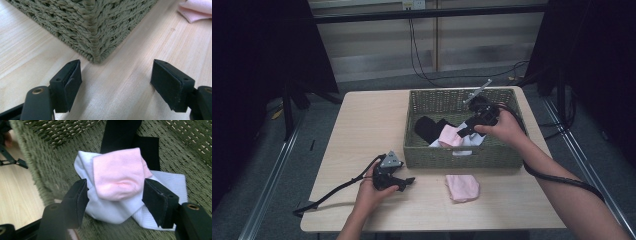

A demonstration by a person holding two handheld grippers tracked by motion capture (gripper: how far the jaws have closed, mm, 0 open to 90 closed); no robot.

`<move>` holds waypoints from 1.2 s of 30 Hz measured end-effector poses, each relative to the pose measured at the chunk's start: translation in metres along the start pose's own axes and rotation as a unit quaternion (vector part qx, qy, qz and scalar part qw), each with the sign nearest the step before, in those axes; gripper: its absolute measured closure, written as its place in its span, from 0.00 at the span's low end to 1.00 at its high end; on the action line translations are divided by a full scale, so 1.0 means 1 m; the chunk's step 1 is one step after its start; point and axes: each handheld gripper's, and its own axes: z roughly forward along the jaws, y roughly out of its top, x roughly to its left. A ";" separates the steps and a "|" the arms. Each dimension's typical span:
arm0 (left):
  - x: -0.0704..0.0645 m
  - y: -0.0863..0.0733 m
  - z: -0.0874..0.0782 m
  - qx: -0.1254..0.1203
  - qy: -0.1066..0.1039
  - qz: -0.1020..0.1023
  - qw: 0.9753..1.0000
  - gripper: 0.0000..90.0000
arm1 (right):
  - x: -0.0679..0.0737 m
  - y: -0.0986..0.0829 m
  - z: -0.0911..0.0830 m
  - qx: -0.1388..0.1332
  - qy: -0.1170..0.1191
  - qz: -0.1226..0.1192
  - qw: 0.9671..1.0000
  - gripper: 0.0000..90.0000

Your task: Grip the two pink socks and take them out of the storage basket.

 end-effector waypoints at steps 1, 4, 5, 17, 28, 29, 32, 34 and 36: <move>0.000 0.000 0.000 0.000 0.000 0.000 1.000 0.27 | -0.001 0.000 0.002 0.001 -0.001 -0.001 1.000 0.40; 0.000 0.000 0.000 0.000 0.000 0.000 1.000 0.27 | -0.005 0.000 0.011 0.004 -0.005 0.001 1.000 0.37; 0.000 0.000 0.000 0.000 0.000 0.000 1.000 0.27 | -0.005 0.000 0.011 0.004 -0.005 0.001 1.000 0.37; 0.001 0.000 0.000 0.004 -0.001 0.004 1.000 0.27 | -0.004 0.006 0.042 0.019 -0.016 -0.020 0.999 0.29; 0.001 0.000 -0.001 0.004 -0.003 0.006 1.000 0.27 | -0.014 0.003 0.065 0.037 -0.009 -0.009 0.999 0.22; 0.001 0.000 -0.001 0.004 -0.003 0.006 1.000 0.27 | -0.014 0.003 0.066 0.036 -0.007 -0.005 0.999 0.23; 0.001 0.000 -0.001 0.004 -0.003 0.007 1.000 0.27 | -0.015 0.003 0.070 0.037 -0.004 -0.004 0.999 0.31; 0.001 0.000 -0.001 0.004 -0.004 0.006 1.000 0.27 | -0.015 0.003 0.072 0.039 -0.005 -0.002 0.999 0.36; 0.001 0.000 0.000 0.003 -0.004 0.004 1.000 0.27 | -0.016 0.003 0.074 0.053 -0.015 -0.021 0.998 0.57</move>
